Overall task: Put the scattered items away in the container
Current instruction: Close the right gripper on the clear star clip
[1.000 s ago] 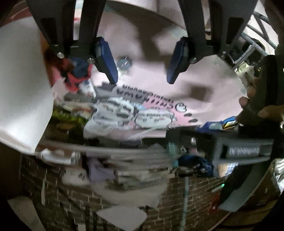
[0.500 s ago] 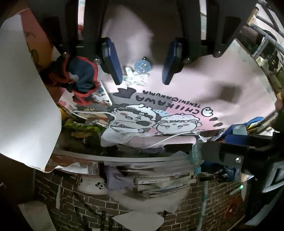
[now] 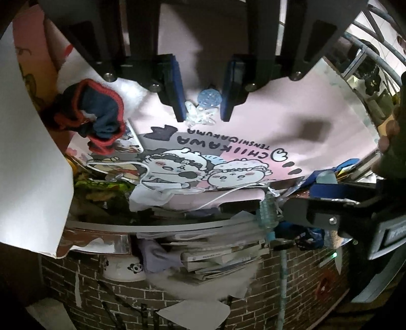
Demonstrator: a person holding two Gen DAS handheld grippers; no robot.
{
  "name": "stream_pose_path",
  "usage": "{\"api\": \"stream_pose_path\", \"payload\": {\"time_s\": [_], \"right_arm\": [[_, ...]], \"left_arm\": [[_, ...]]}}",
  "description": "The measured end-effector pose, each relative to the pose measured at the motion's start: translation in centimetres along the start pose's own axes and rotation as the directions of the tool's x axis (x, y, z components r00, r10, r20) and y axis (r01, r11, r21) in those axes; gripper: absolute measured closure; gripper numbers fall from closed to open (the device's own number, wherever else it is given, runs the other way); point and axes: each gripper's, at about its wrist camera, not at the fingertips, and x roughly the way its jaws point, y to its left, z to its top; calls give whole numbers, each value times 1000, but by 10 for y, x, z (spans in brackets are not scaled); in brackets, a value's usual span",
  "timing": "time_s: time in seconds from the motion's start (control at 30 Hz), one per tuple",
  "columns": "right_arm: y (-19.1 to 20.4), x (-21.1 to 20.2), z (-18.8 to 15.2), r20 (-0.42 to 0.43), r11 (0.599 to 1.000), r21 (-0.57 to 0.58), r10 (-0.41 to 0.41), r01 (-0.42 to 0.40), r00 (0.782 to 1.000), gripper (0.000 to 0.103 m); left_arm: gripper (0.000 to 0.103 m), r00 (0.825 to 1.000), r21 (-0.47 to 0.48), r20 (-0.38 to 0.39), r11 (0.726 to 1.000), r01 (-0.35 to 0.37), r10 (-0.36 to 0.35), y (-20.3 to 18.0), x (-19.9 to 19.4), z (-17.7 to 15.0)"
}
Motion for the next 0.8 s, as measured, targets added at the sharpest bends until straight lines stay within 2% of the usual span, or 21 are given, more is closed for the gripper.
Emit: {"api": "stream_pose_path", "payload": {"time_s": [0.27, 0.4, 0.8], "right_arm": [[17, -11, 11, 52, 997, -81, 12, -8, 999, 78], [10, 3, 9, -46, 999, -24, 26, -27, 999, 78], [9, 5, 7, -55, 999, -37, -29, 27, 998, 75]], "left_arm": [[0, 999, -3, -2, 999, -39, 39, 7, -4, -3], [0, 999, -34, 7, 999, -32, 32, 14, -8, -5], [0, 1000, -6, 7, 1000, -29, 29, 6, -7, -3]]}}
